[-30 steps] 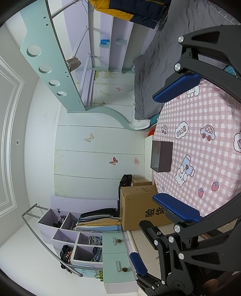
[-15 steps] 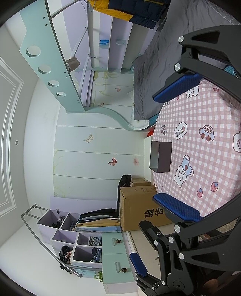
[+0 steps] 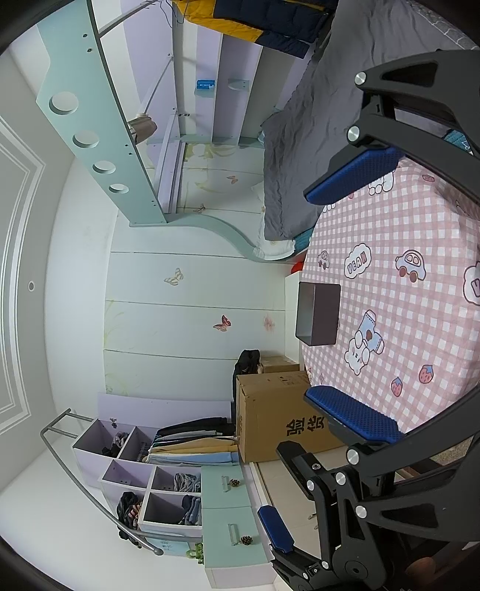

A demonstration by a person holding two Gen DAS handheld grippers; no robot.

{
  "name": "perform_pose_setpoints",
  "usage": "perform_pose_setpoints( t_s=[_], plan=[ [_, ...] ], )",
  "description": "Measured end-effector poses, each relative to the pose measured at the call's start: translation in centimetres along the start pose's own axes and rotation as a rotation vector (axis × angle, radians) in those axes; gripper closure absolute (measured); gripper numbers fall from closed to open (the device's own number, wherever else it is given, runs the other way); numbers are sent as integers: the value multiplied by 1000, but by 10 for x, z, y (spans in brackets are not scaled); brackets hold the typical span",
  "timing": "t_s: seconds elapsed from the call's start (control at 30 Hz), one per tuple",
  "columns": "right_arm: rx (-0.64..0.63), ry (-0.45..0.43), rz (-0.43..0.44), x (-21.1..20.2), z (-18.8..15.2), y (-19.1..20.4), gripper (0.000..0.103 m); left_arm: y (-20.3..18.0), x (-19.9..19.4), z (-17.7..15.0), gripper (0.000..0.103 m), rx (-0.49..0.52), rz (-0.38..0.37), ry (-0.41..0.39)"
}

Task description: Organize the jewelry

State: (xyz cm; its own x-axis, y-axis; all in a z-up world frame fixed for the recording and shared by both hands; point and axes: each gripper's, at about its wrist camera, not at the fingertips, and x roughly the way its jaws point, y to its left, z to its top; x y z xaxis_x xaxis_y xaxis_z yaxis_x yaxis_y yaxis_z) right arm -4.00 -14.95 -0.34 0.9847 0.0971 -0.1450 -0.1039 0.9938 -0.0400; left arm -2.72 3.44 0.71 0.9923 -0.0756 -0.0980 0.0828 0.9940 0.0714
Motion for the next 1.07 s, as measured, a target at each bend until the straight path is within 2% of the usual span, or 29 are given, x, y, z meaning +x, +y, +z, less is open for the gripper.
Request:
perform_pose_setpoints(
  t_s=[0.7,1.07],
  plan=[
    [3,7,-3,1,-4,-3,9,2,2,-4,9,-1,-1,9],
    [23,55,1,24,-13,-9,9,0,29,-14,9,-1,-8,69]
  ],
)
